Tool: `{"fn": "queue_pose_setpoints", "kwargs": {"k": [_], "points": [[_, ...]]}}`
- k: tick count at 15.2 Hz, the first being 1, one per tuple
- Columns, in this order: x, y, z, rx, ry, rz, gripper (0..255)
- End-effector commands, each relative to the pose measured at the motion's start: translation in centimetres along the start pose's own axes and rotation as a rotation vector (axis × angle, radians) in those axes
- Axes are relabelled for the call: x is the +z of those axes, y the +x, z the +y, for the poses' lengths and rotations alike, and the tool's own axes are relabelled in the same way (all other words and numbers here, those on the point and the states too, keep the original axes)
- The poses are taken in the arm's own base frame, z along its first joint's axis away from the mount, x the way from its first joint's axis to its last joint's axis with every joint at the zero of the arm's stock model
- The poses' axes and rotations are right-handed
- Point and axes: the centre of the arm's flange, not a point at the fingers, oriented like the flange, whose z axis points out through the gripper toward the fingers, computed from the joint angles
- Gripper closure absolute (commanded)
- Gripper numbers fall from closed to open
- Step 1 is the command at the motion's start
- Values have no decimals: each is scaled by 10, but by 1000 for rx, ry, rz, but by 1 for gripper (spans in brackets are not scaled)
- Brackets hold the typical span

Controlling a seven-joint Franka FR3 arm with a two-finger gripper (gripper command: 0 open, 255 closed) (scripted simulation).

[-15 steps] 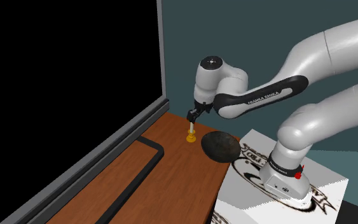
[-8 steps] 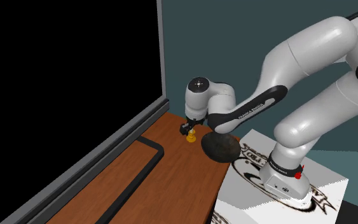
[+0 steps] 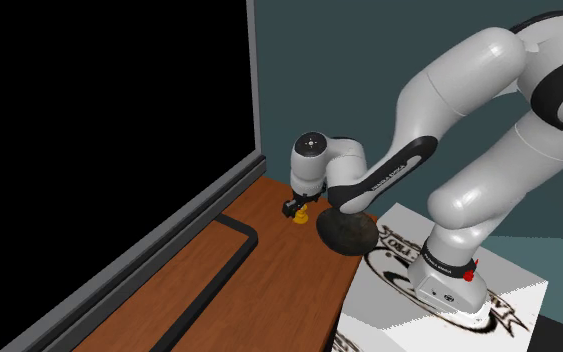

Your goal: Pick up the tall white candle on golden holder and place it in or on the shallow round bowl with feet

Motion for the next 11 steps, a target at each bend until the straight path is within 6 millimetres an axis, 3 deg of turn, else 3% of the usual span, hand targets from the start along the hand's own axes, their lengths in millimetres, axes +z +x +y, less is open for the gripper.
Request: {"fn": "queue_pose_setpoints", "kwargs": {"k": [1, 5, 6, 11], "points": [[1, 0, 0, 0, 0, 0, 0], [1, 0, 0, 0, 0, 0, 0], [1, 0, 0, 0, 0, 0, 255], [1, 0, 0, 0, 0, 0, 255]]}}
